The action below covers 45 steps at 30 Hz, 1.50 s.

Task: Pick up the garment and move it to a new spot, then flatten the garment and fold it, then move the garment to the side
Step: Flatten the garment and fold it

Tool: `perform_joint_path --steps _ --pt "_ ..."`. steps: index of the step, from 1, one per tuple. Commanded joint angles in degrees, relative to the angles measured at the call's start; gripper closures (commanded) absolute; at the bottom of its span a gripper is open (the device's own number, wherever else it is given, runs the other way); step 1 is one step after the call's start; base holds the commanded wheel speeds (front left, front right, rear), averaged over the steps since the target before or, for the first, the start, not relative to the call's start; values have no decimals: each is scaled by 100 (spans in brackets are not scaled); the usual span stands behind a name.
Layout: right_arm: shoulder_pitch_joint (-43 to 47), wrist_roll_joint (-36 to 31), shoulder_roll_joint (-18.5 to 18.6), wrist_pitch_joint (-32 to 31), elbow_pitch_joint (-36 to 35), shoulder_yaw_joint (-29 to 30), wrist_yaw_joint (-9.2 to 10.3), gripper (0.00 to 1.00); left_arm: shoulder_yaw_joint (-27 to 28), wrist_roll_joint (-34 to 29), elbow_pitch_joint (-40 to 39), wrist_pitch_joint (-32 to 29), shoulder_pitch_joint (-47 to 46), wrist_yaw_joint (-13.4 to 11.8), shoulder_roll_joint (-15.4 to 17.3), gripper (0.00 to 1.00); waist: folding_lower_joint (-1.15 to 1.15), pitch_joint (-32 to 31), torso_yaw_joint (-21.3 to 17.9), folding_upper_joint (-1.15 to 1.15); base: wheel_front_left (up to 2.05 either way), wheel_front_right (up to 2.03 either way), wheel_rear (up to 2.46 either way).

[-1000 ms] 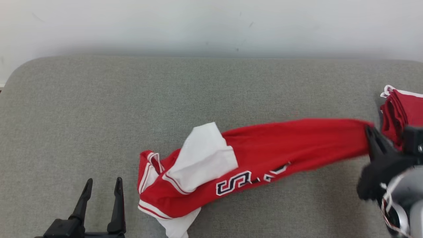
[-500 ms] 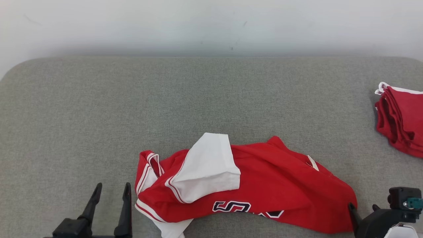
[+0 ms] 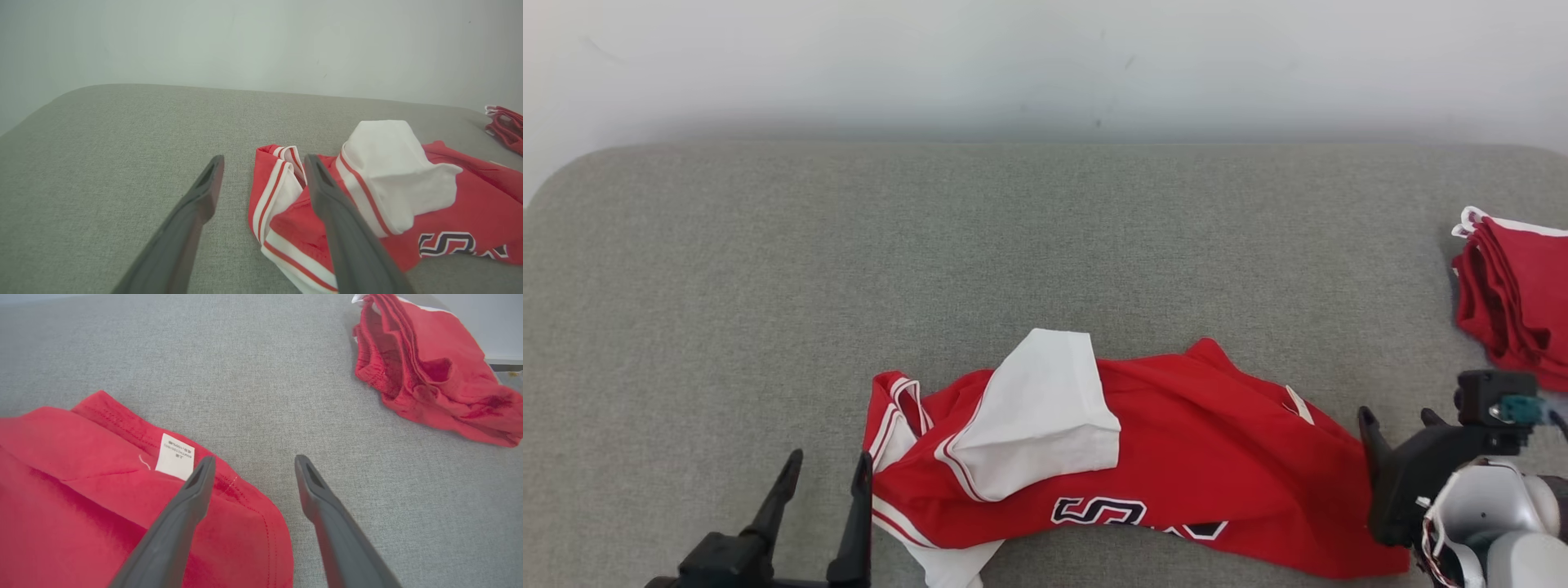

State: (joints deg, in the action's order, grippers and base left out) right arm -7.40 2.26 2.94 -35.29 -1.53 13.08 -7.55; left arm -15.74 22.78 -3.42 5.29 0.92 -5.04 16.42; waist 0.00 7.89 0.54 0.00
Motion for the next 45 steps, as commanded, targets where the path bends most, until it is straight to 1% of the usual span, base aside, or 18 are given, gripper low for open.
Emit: perform_joint_path --steps 1,4,6,11,15,19,22,24,29,35,36,37,39,40,41,43,44,45 --pt "-34 -49 -9 -16 51 -19 14 0 -11 -8 14 5 -76 3 1 0 0 8 28 0 0 0 0" --pt "-297 -112 -5 -30 260 -73 14 0 -207 -55 72 -127 -152 136 13 0 0 8 114 0 0 0 0" --pt "-350 -59 -8 9 370 -91 14 0 -396 -101 189 -289 -242 308 85 0 0 2 170 0 0 0 0" --pt "-278 -7 -5 100 422 -103 14 0 -703 -205 405 -505 -504 511 117 0 0 -13 178 0 0 0 0" --pt "-206 30 -7 107 386 -68 14 0 -945 -382 498 -672 -910 722 153 0 0 -24 137 0 0 0 0" --pt "-179 70 -7 130 304 -36 14 0 -1495 -679 565 -977 -1438 1019 177 0 0 -45 51 0 0 0 0" --pt "-164 105 -7 132 284 -63 14 0 -1925 -823 718 -1237 -1829 1155 160 0 0 -35 -45 0 0 0 0" --pt "-147 144 -8 145 283 -96 14 0 -2141 -866 868 -1341 -2081 1198 131 0 0 -17 -129 0 0 0 0" --pt "-133 237 -7 177 281 -165 14 0 -2452 -887 1371 -1583 -2645 1230 39 0 0 53 -357 0 0 0 0" --pt "-135 258 -8 245 320 -132 14 0 -2727 -707 1757 -1874 -3071 1241 10 0 0 145 -603 0 0 0 0" --pt "-133 266 -8 263 328 -126 14 0 -2762 -680 1798 -1925 -3095 1239 12 6 0 155 -628 0 0 0 0" --pt "-133 266 -8 263 328 -126 14 0 -2762 -680 1798 -1925 -3095 1239 12 6 0 155 -628 0 0 0 0" --pt "-136 293 -8 274 347 -138 14 0 -2819 -641 1853 -1997 -3175 1243 46 24 0 177 -680 0 0 0 0" --pt "-136 298 -8 285 349 -143 14 0 -2845 -608 1870 -2025 -3191 1244 64 42 0 185 -698 0 0 0 0" --pt "-131 300 -8 299 355 -147 14 0 -2879 -588 1876 -2042 -3216 1245 79 49 0 190 -710 0 0 0 0" --pt "-132 304 -8 310 361 -150 14 0 -2927 -538 1877 -2095 -3266 1246 97 60 0 202 -727 0 0 0 0" --pt "-137 309 -7 306 363 -151 14 0 -2939 -514 1868 -2103 -3291 1247 112 68 0 209 -730 0 0 0 0" --pt "-141 314 -8 312 367 -148 14 0 -2948 -491 1860 -2127 -3302 1247 121 82 0 214 -729 0 0 0 0"
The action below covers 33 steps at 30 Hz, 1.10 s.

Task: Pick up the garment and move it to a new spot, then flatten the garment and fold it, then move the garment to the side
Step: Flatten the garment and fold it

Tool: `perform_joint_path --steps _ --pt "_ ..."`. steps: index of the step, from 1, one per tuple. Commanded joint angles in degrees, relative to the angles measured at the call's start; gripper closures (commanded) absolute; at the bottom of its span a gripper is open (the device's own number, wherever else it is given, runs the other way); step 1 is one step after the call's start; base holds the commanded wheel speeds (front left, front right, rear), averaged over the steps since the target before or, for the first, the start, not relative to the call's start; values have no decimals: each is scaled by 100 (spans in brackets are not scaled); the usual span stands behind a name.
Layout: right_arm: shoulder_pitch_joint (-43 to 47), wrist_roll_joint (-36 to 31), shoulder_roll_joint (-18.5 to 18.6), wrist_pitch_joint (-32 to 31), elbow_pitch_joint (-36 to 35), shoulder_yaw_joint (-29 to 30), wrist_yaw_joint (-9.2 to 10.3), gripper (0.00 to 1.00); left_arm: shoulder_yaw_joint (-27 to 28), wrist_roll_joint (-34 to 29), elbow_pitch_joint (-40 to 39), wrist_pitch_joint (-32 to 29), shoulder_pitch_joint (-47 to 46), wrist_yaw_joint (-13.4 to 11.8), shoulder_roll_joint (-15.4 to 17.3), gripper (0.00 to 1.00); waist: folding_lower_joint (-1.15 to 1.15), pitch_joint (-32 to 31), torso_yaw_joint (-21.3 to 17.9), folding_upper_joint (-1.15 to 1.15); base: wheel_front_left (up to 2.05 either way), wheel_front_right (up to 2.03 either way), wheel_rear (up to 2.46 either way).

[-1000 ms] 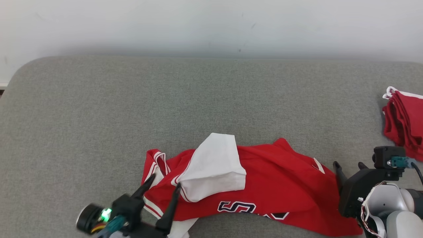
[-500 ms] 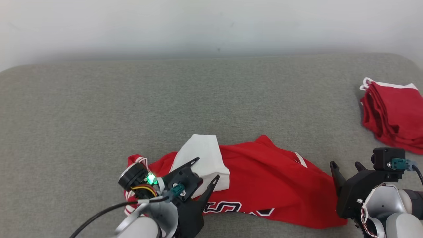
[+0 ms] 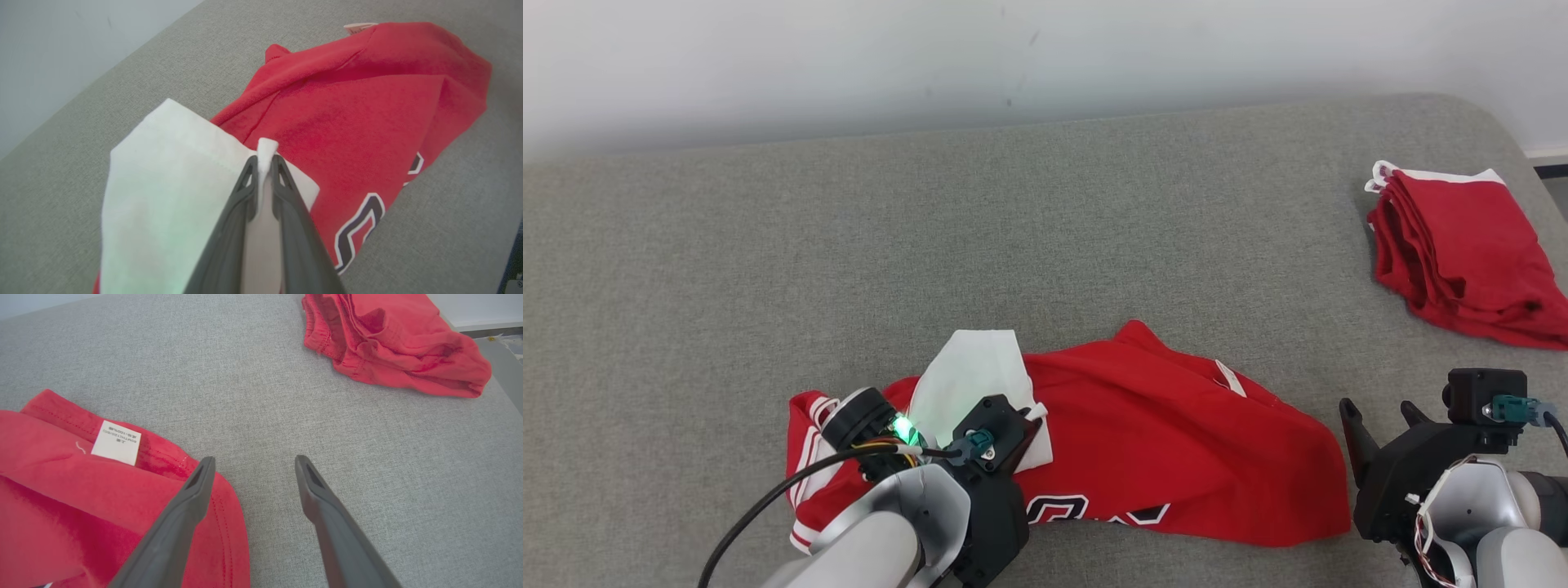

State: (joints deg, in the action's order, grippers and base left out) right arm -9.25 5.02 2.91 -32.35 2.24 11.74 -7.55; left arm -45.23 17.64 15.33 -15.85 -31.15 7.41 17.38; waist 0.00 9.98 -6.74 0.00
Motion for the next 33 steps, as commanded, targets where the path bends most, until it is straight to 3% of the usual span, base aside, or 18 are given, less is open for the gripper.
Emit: perform_joint_path --steps 1,2,11,20,33 --pt "41 44 -5 18 -6 -6 14 0 -13 45 -19 -30 -94 3 36 91 0 8 1 0 0 0 0" --pt "40 52 -5 22 -1 -1 14 0 -26 77 -23 -57 -78 3 46 100 0 11 6 0 0 0 0" --pt "-276 -170 56 -185 -51 -175 14 0 122 179 -354 73 130 -286 109 100 0 127 212 0 0 0 0" --pt "-605 -257 635 -971 77 -573 14 0 200 307 -1171 99 652 -613 322 100 0 346 709 0 0 0 0" --pt "-37 -282 974 -1560 -248 -530 14 0 163 379 -1318 154 663 -691 240 100 0 421 1005 0 0 0 0"
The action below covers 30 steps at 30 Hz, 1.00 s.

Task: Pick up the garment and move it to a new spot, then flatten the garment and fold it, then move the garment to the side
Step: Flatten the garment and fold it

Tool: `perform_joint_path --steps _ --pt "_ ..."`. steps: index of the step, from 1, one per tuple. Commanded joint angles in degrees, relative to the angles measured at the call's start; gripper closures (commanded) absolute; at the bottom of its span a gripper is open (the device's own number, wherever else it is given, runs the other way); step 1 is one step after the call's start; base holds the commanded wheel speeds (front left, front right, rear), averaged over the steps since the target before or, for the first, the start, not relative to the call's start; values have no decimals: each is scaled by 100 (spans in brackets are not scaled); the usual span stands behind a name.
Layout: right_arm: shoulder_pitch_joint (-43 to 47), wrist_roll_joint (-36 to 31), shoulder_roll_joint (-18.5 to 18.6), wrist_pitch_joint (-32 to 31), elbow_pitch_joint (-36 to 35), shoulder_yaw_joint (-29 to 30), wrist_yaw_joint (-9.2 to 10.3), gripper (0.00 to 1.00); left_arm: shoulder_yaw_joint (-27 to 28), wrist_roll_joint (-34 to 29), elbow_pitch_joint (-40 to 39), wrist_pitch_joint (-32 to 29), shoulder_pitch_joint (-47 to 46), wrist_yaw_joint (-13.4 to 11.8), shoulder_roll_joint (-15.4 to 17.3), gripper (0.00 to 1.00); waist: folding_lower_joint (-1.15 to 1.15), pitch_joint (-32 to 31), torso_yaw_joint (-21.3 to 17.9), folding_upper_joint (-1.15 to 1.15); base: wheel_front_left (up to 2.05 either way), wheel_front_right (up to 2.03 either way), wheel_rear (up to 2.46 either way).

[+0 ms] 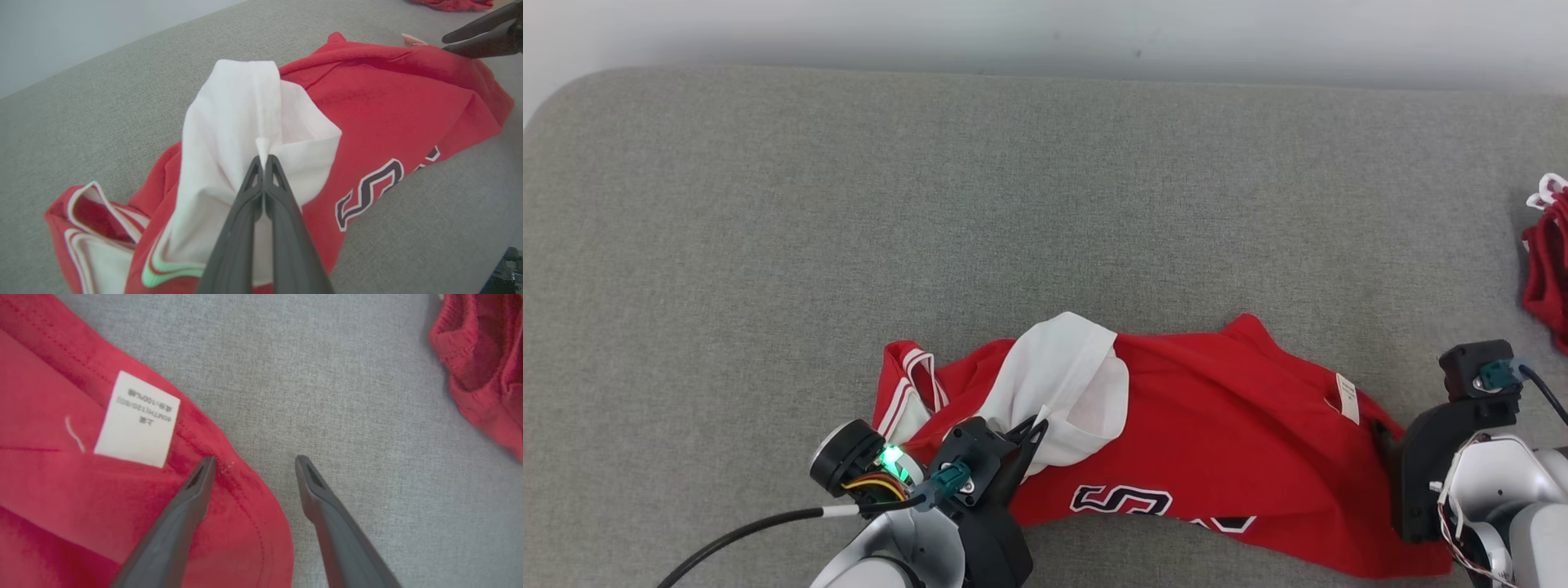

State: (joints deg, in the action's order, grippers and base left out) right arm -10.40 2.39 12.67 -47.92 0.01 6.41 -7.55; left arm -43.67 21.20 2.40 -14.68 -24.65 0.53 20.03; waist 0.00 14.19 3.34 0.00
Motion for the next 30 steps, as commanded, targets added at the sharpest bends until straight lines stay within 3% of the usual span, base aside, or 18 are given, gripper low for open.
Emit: perform_joint_path --steps 1,13,14,15,17,21,25,30 --pt "120 -13 -5 -23 -57 22 14 0 8 33 -26 42 12 -13 -26 100 0 2 -9 0 0 0 0" --pt "-97 161 -75 284 303 -355 13 0 71 67 -46 75 -83 -107 34 100 0 168 -92 0 0 0 0" --pt "-136 174 -59 328 356 -419 13 9 77 73 -43 86 -99 -104 39 100 0 178 -92 0 0 0 0" --pt "-177 178 -60 348 415 -466 13 51 80 73 -37 95 -110 -103 46 100 0 184 -90 0 0 0 0" --pt "-236 211 -26 420 485 -522 13 100 89 81 -24 112 -119 -116 53 100 0 179 -84 0 0 0 0" --pt "-327 355 5 668 356 -430 13 100 226 227 -59 362 -24 -173 -23 100 0 47 -102 0 0 0 0" --pt "-523 862 -246 1120 78 -159 13 100 626 546 -255 762 -129 -179 -77 100 0 -113 -175 0 0 0 0" --pt "-1034 1519 -416 1589 -76 137 13 100 1382 1009 -546 1309 -601 69 138 100 0 -379 -358 0 0 0 0"
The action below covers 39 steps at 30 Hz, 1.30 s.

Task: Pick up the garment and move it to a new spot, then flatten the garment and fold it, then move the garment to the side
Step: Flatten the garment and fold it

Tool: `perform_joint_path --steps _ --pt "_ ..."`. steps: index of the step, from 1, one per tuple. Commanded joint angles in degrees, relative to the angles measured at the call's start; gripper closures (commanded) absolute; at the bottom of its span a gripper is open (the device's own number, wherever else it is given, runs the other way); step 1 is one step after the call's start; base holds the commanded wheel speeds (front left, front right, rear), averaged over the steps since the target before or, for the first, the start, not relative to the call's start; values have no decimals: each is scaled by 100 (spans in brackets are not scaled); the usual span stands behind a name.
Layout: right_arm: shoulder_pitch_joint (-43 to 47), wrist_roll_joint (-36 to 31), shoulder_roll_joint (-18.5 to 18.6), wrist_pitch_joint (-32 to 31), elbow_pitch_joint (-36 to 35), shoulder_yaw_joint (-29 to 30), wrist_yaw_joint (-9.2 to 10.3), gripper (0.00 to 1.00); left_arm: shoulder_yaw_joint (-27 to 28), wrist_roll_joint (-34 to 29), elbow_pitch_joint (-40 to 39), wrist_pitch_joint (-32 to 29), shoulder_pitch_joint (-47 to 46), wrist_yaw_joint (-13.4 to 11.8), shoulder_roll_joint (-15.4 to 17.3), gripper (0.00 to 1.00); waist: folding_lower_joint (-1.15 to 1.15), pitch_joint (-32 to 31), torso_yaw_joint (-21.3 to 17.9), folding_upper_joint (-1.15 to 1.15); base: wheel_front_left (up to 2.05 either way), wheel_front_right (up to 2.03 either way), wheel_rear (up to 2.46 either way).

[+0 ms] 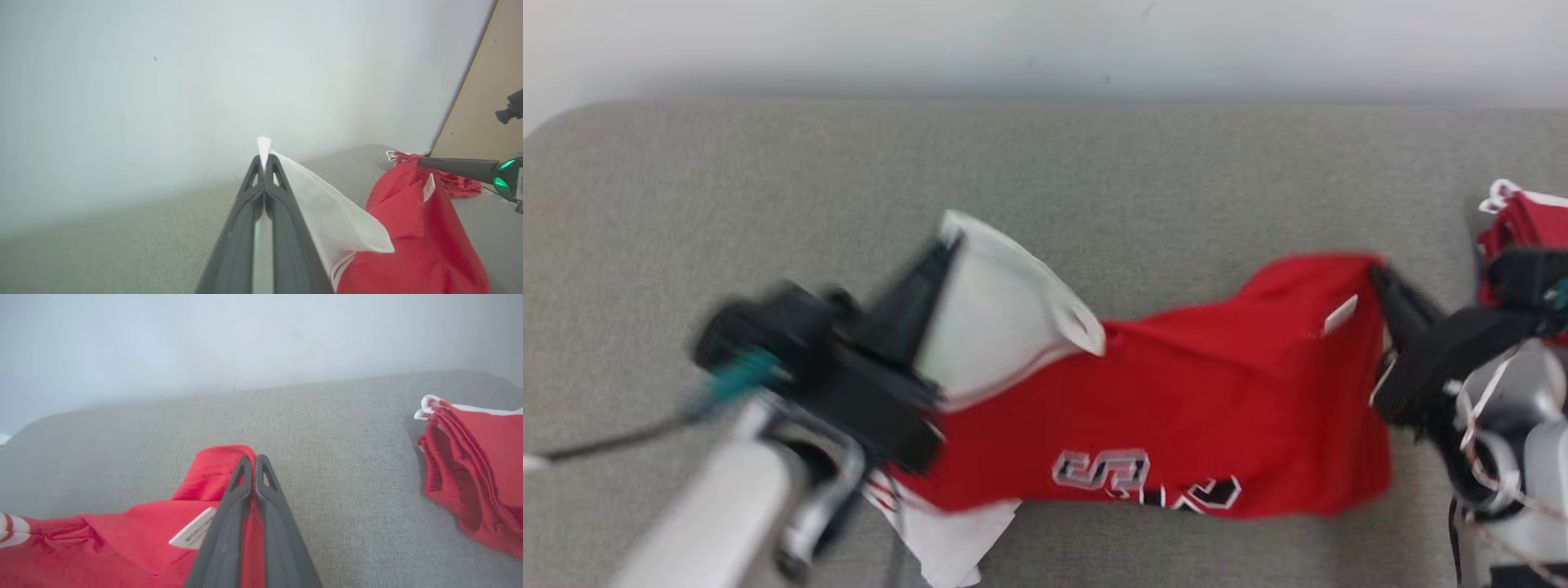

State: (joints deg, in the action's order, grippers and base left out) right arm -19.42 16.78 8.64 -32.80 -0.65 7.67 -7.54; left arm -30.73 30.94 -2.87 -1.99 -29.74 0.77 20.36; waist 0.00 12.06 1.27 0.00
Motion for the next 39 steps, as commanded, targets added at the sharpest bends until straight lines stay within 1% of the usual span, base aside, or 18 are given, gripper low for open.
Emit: perform_joint_path --steps 1,5,7,9,12,15,16,19,22,26,29,32,35,39 --pt "-289 169 -12 141 16 12 12 100 241 102 -44 59 -250 114 215 100 0 -219 -201 0 0 0 0" --pt "-988 492 -45 465 224 89 12 100 767 485 -65 -37 -889 337 548 100 0 -404 -404 0 0 0 0" --pt "-1400 617 -107 659 327 151 12 100 1021 629 -79 -58 -1248 370 700 100 0 -447 -518 0 0 0 0" --pt "-1755 545 -104 822 448 188 12 100 1213 683 -51 -99 -1552 396 808 100 0 -454 -610 0 0 0 0" --pt "-2251 483 -108 1057 568 273 12 100 1375 804 -39 -184 -2028 424 886 100 0 -402 -693 0 0 0 0" --pt "-2670 465 -59 1243 656 311 12 100 1505 960 -33 -216 -2457 442 842 100 0 -258 -759 0 0 0 0" --pt "-2670 465 -59 1243 656 311 12 100 1505 960 -33 -216 -2457 442 842 100 0 -258 -759 0 0 0 0" --pt "-3068 469 -70 1362 680 340 12 100 1611 999 25 -282 -2906 391 823 100 0 29 -830 0 0 0 0" --pt "-3410 464 -55 1374 810 247 12 100 1597 1041 159 -445 -3324 386 789 100 0 429 -897 0 0 0 0" --pt "-3913 525 -105 1257 1012 -7 12 100 1419 888 386 -846 -3887 375 858 100 0 1127 -964 0 0 0 0" --pt "-4339 484 -130 1286 1259 -185 12 100 1353 610 631 -887 -4362 280 906 100 0 1655 -1026 0 0 0 0" --pt "-4796 295 -148 1577 1650 -389 12 100 1259 241 979 -650 -4726 233 873 100 0 2020 -1083 0 0 0 0" --pt "-5345 65 -203 2193 2059 -433 12 100 1203 -151 1278 -249 -5219 160 828 100 0 2202 -1126 0 0 0 0" --pt "-6054 -267 -208 3105 2570 -265 12 100 1405 -332 1564 514 -5949 -43 556 100 0 2212 -1110 0 0 0 0"
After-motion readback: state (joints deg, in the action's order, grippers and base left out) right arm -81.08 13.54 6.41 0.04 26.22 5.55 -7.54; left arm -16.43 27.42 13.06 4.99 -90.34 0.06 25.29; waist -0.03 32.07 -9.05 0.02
